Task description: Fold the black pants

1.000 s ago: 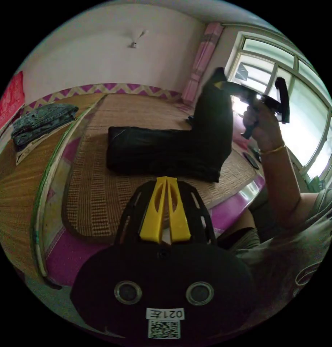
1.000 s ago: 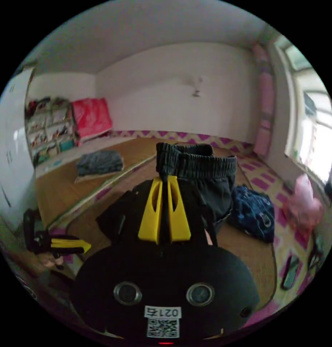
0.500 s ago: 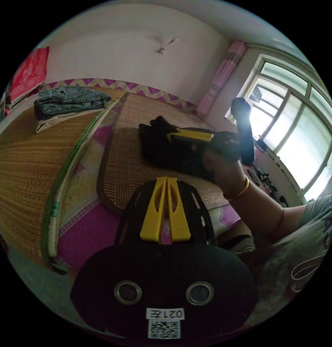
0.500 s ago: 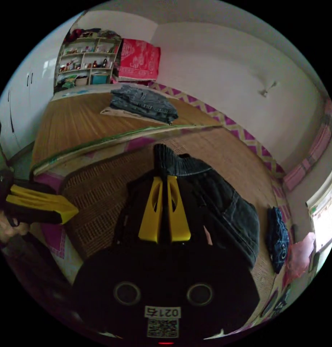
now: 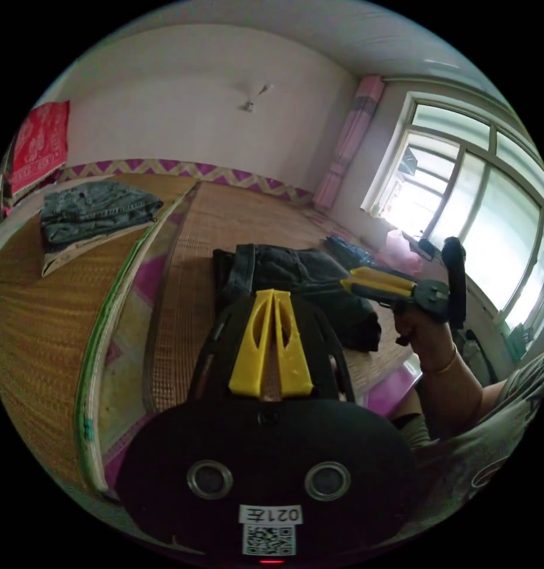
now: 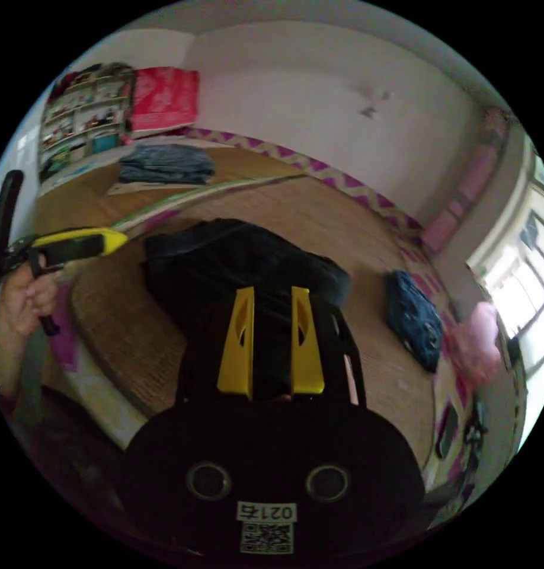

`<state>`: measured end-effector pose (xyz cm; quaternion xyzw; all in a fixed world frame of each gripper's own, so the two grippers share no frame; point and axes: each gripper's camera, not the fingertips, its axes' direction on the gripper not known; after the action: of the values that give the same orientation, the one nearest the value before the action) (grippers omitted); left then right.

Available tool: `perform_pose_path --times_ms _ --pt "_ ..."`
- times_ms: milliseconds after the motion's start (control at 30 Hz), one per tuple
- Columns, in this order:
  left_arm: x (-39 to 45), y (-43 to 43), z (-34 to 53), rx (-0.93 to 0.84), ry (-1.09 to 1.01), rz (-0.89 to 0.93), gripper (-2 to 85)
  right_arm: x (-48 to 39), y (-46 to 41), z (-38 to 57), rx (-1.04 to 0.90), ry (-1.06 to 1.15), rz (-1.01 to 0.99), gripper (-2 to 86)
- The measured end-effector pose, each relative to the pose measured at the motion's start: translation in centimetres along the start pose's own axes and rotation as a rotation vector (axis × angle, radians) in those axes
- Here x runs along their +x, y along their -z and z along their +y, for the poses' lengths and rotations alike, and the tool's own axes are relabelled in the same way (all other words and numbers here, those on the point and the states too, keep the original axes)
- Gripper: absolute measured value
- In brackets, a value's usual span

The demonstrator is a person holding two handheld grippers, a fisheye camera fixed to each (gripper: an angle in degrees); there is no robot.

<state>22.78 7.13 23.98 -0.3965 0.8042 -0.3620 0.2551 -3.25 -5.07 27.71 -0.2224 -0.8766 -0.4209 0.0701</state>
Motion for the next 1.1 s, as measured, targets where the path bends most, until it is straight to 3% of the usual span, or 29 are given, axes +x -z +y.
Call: perform_pose_path --times_ms 100,267,533,633,733,833,967,1100 --pt "0.5 -3.4 -3.2 -0.039 -0.061 -0.049 -0.9 2.3 -5.0 1.6 -0.201 0.036 -0.018 6.5" --pt "-2.5 -12.1 -5.1 -0.287 -0.063 -0.236 -1.0 3.2 -7.4 3.6 -0.175 0.043 -0.007 5.7" --pt "-5.3 -13.5 -5.2 -0.285 -0.075 -0.195 -0.9 9.1 -9.0 4.4 -0.203 0.011 -0.142 5.0" --pt "-7.2 -11.6 -5.8 -0.222 -0.007 -0.157 -0.8 13.6 -8.1 4.6 -0.174 -0.044 -0.238 4.9" --pt "-11.3 -8.5 -6.5 -0.115 0.131 -0.091 -0.4 21.1 -6.6 5.6 -0.050 -0.297 -0.312 8.0" --pt "-16.3 -9.6 -7.3 -0.204 0.275 0.098 2.9 26.9 -8.9 5.9 -0.078 -0.380 -0.293 10.2" --pt "-19.2 -12.1 -8.1 -0.316 0.284 0.255 9.8 32.6 -15.1 6.7 -0.221 -0.470 -0.614 12.0" --pt "-18.8 -14.6 -9.0 -0.430 0.198 0.301 11.9 36.3 -18.8 7.7 -0.297 -0.531 -0.761 13.3"
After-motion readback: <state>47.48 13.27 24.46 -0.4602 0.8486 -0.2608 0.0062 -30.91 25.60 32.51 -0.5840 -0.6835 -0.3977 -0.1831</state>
